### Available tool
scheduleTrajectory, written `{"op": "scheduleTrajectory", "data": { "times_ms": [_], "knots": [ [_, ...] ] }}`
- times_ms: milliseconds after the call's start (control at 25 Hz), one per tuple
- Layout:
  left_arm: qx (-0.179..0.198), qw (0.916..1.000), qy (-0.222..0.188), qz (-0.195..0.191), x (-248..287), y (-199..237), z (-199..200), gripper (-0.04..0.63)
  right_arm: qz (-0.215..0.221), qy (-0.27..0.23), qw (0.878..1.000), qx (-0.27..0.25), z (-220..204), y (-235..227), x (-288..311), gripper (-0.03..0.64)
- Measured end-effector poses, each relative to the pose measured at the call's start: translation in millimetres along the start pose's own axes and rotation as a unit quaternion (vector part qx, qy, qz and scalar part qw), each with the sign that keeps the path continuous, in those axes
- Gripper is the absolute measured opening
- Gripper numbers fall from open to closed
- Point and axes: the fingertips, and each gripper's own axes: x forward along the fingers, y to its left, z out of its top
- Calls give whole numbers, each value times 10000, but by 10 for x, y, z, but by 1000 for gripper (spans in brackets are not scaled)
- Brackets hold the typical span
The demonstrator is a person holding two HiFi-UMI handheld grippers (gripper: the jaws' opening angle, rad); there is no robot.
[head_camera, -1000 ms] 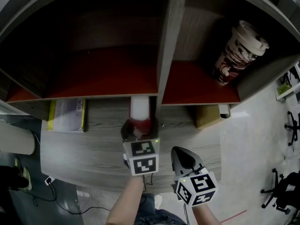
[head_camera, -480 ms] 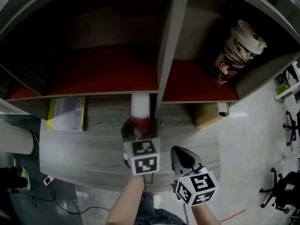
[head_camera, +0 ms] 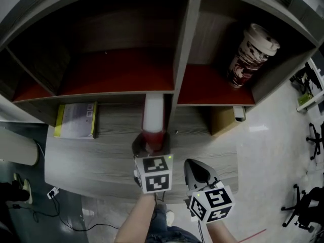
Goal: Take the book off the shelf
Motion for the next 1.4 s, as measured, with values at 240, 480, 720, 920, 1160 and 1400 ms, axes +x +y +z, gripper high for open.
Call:
{"op": "scheduleTrajectory", "data": {
  "times_ms": [240, 480, 720, 920, 1160, 1400],
  "knots": [
    [2, 10000, -18, -12, -257, -26, -117, 249, 12, -93, 9999, -48, -67, 124, -188, 8],
    [19, 10000, -79, 1, -579, -64, -236, 249, 35, -188, 9998, -109, -160, 277, -450, 8],
    [52, 9997, -229, -7, -903, -106, -292, 247, 53, -337, 9992, -188, -238, 442, -707, 8],
    [128, 9992, -365, -20, -1217, -183, -331, 247, 46, -454, 9987, -236, -311, 557, -966, 8],
    [170, 9986, -495, -46, -1603, -259, -389, 247, 53, -620, 9976, -298, -371, 723, -1285, 8],
    [237, 9979, -596, -54, -1929, -330, -452, 246, 80, -759, 9964, -360, -444, 849, -1536, 8]
  ]
}}
